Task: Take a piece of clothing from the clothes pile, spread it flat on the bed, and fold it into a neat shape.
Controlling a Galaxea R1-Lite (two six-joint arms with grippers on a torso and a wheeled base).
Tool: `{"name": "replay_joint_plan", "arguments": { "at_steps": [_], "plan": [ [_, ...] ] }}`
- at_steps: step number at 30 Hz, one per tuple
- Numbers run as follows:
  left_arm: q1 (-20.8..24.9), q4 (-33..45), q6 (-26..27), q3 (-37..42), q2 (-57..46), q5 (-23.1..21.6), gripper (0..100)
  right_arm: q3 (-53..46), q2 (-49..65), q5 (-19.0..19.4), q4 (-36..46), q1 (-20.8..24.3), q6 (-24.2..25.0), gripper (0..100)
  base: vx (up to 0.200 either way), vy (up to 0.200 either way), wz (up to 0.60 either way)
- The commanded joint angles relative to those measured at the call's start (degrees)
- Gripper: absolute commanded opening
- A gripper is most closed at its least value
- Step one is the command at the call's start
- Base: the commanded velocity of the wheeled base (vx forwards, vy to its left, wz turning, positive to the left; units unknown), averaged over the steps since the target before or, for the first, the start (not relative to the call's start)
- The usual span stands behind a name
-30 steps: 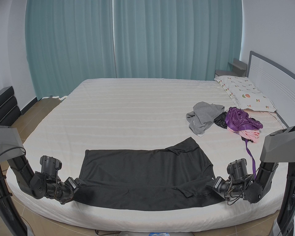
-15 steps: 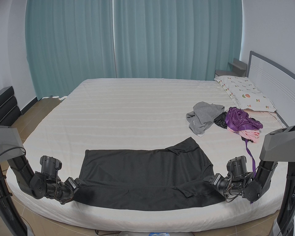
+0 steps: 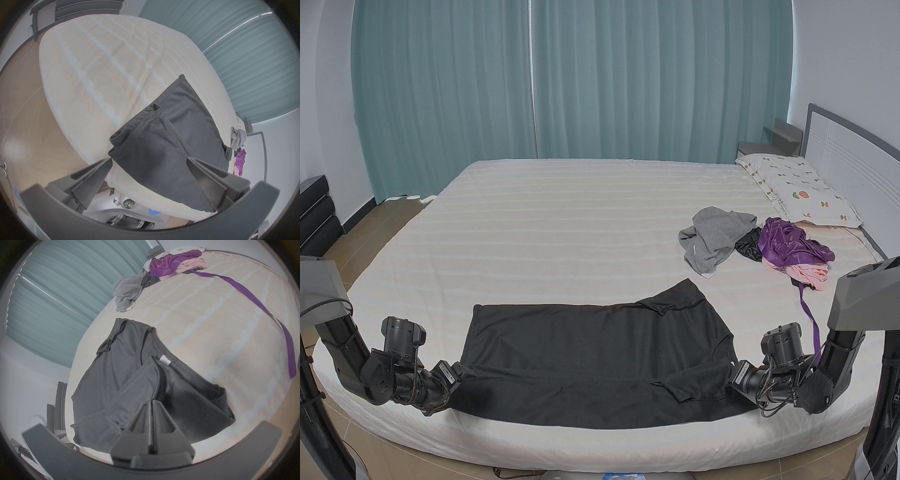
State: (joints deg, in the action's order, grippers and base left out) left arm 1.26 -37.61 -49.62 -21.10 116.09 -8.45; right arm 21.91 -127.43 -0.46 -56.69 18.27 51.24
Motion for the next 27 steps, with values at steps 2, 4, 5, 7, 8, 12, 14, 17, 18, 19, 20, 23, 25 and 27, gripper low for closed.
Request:
{"name": "replay_joint_plan", "arguments": {
  "at_steps": [2, 4, 5, 7, 8, 12, 14, 17, 18, 19, 20, 23, 25, 27],
  "plan": [
    [-0.03, -0.01, -0.04, -0.08, 0.1, 0.01, 100, -0.81, 3.77, 0.2, 0.0, -0.08, 0.0, 0, 0.0, 0.0, 0.0],
    [-0.03, -0.01, -0.04, -0.08, 0.1, 0.1, 100, -1.69, 5.44, 0.46, 0.08, 0.01, -0.08, 0, 0.0, 0.0, 0.0],
    [-0.03, -0.01, -0.04, -0.17, 0.1, 0.1, 100, -2.22, 5.96, 0.46, 0.08, 0.1, 0.0, 0, 0.0, 0.0, 0.0],
    [-0.03, -0.01, -0.04, -0.17, 0.1, 0.1, 100, -2.83, 7.19, 0.73, 0.08, 0.18, 0.09, 0, 0.0, 0.0, 0.0],
    [-0.03, -0.01, -0.04, -0.17, 0.1, 0.1, 100, -3.1, 7.81, 0.73, 0.08, 0.27, 0.09, 0, 0.0, 0.0, 0.0],
    [-0.03, -0.01, -0.04, -0.17, 0.1, 0.1, 100, -4.33, 11.06, 1.69, 0.26, 0.53, 0.35, 0, 0.0, 0.0, 0.0],
    [-0.03, -0.01, -0.04, -0.17, 0.1, 0.01, 100, -5.21, 12.82, 2.92, 0.61, 0.71, 0.44, 0, 0.0, 0.0, 0.0],
    [-0.11, -0.01, -0.04, -0.17, 0.1, 0.01, 100, -5.82, 14.49, 3.72, 1.84, 0.62, 0.44, 0, 0.0, 0.0, 0.0],
    [-0.11, -0.01, -0.04, -0.17, 0.1, 0.1, 100, -5.91, 15.46, 3.72, 3.16, 0.27, 0.44, 0, 0.0, 0.0, 0.0],
    [-0.11, -0.01, -0.04, -0.17, 0.1, 0.1, 100, -5.91, 15.72, 3.8, 3.42, 0.27, 0.44, 0, 0.0, 0.0, 0.0],
    [-0.11, -0.01, -0.04, -0.17, 0.1, 0.01, 100, -6.09, 16.77, 4.07, 5.01, 0.18, 0.53, 0, 0.0, 0.0, 0.0],
    [-0.11, -0.01, -0.04, -0.17, 0.1, 0.01, 100, -6.53, 18.09, 5.47, 8.08, 0.27, 0.44, 0, 0.0, 0.0, 0.0],
    [-0.11, -0.01, -0.04, -0.17, 0.1, 0.01, 100, -6.35, 18.27, 6.0, 8.87, 0.01, 0.44, 0, 0.0, 0.0, 0.0],
    [-0.11, -0.01, -0.04, -0.17, 0.1, 0.01, 100, -6.44, 18.27, 6.0, 8.96, -0.34, 0.44, 0, 0.0, 0.0, 0.0]
  ]
}}
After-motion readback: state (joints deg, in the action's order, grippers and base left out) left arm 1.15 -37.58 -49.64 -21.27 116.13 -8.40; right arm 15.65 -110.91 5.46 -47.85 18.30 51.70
